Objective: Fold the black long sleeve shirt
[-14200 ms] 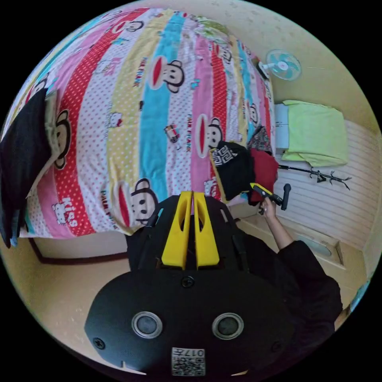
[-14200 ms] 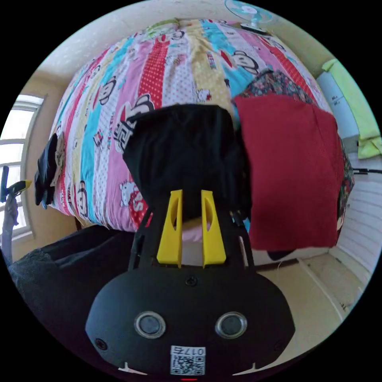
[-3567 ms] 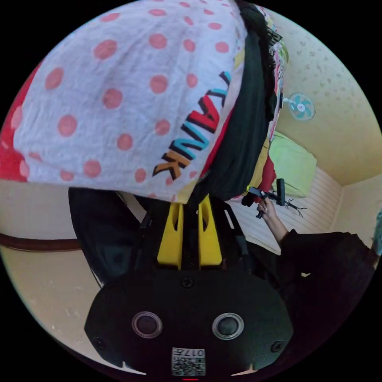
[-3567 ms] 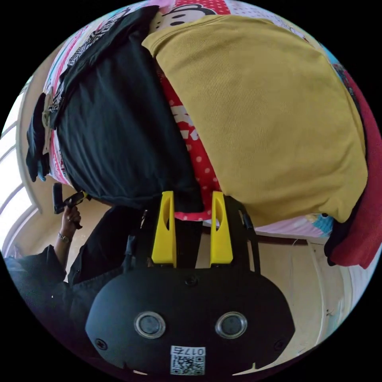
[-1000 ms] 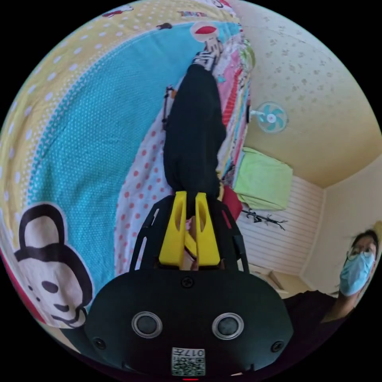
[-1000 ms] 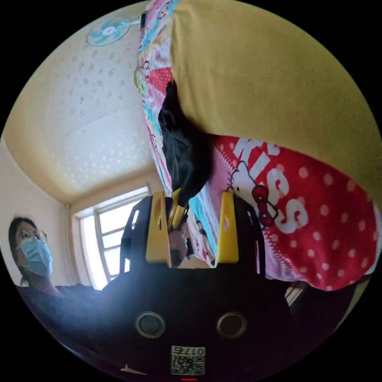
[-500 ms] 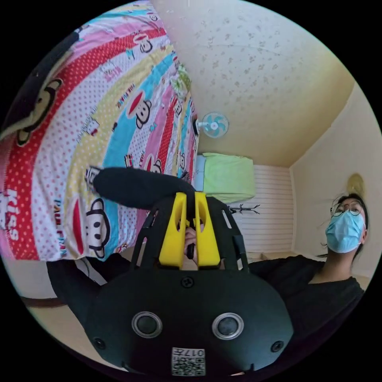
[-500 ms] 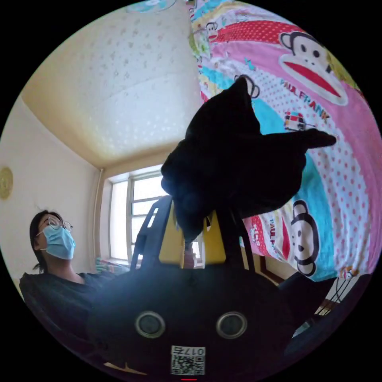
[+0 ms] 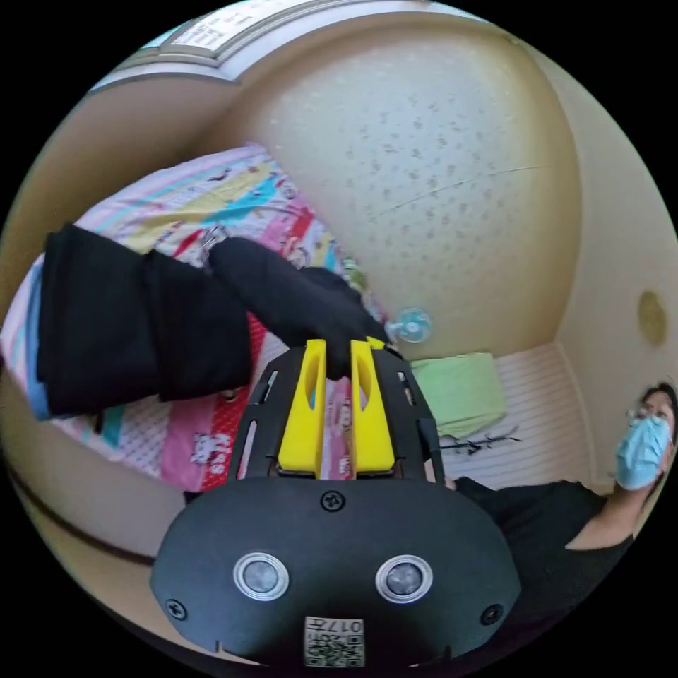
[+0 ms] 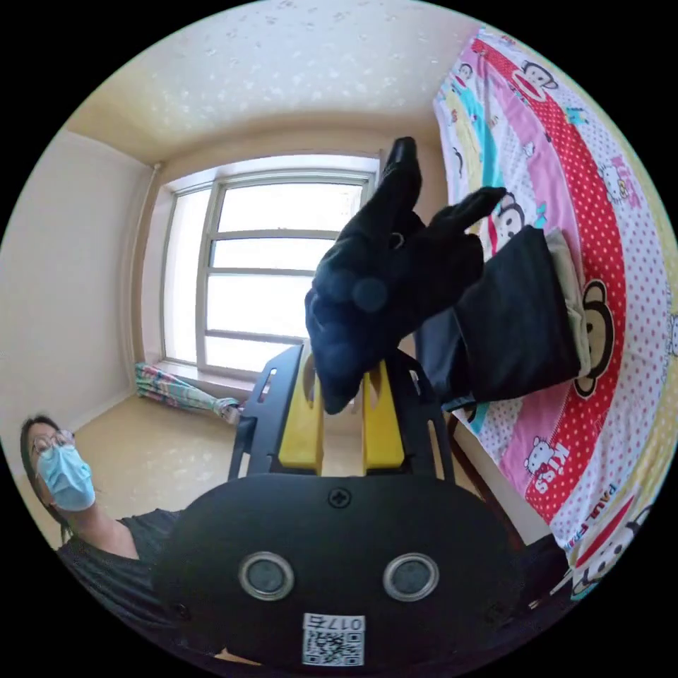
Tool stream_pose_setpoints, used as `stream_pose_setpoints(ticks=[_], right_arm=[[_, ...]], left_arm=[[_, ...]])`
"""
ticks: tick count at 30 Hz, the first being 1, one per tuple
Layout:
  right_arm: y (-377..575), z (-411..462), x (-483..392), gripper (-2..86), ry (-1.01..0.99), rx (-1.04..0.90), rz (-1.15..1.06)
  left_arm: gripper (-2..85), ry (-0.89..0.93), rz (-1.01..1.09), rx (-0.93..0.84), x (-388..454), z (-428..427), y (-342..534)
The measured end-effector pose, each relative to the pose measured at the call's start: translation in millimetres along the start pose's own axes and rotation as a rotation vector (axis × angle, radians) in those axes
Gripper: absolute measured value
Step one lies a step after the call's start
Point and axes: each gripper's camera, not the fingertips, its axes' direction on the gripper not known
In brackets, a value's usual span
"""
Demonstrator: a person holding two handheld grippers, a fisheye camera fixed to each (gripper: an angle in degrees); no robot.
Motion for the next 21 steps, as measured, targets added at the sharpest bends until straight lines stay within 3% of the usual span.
stream_pose_setpoints(ticks=[3,7,10,12,13,17,21], right_arm=[[15,7,56,8.2,0.324,-0.110,0.074],[93,-59,162,7.4,0.895,-0.376,0.307],[191,-148,212,7.0,1.238,-0.589,0.610],[253,-199,221,6.9,1.319,-0.666,0.790],[290,-228,217,7.0,1.324,-0.657,0.873],[372,-291,191,7.6,1.194,-0.370,0.999],[435,-309,184,7.9,1.000,-0.015,1.158]], left_arm=[[7.4,-0.214,-0.084,-0.141,-59,39,24],[1.1,-0.279,-0.322,-0.427,-171,104,117],[-0.6,-0.294,-0.681,-0.823,-258,138,260],[-0.9,-0.422,-0.997,-1.139,-278,120,374],[-0.9,-0.458,-1.054,-1.173,-275,111,394],[-1.0,-0.427,-1.251,-0.959,-247,69,426],[-1.0,-0.382,-1.242,-0.680,-232,90,333]])
